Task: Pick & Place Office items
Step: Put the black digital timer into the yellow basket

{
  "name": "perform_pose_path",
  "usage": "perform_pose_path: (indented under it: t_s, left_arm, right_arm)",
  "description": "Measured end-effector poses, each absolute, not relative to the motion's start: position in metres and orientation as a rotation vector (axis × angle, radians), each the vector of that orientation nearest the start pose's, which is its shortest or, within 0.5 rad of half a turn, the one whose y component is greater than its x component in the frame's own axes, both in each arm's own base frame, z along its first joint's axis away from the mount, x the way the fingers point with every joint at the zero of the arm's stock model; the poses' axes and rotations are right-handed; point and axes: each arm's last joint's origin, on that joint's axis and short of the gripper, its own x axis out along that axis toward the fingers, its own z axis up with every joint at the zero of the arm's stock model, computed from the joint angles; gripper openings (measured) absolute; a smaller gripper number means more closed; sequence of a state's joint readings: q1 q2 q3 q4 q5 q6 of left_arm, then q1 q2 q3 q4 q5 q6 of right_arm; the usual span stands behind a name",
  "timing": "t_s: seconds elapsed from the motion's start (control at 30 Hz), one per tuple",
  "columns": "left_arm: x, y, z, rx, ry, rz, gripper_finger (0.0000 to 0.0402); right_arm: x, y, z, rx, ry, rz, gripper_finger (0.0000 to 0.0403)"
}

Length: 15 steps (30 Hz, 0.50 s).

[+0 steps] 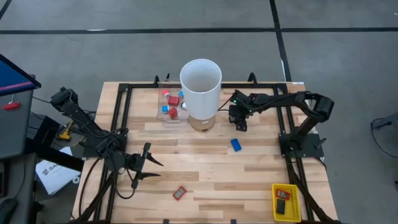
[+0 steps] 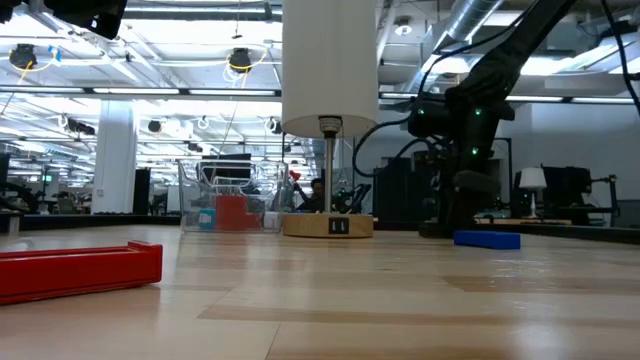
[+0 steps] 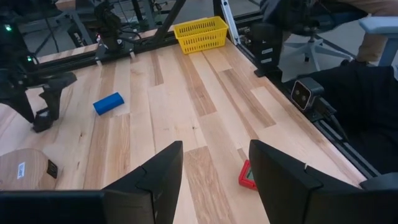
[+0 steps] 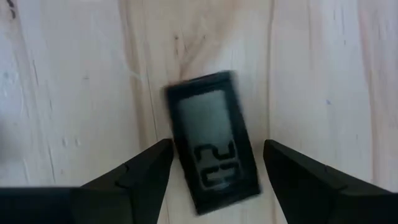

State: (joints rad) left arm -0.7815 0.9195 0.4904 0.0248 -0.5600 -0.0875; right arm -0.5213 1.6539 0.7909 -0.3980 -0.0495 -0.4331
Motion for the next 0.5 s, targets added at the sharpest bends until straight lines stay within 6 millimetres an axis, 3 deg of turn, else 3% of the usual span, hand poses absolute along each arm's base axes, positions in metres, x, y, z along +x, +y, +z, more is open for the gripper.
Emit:
perform_pose_path:
  t_s: [0.37,0.5]
  left_arm:
    - [0.1473,-0.1245,0.2291,0.166,0.332,-0.203,0.0182]
    - [0.1473,-0.1245,0.2291,0.166,0.332,-0.203,0.0182]
  right_arm:
    - [0.2370,-0.1336,0.1321,0.012,1.302,-0.130,0.0246]
    - [0.2381,-0.1299,0.1312,0.021,1.312,-0.118,0.0217]
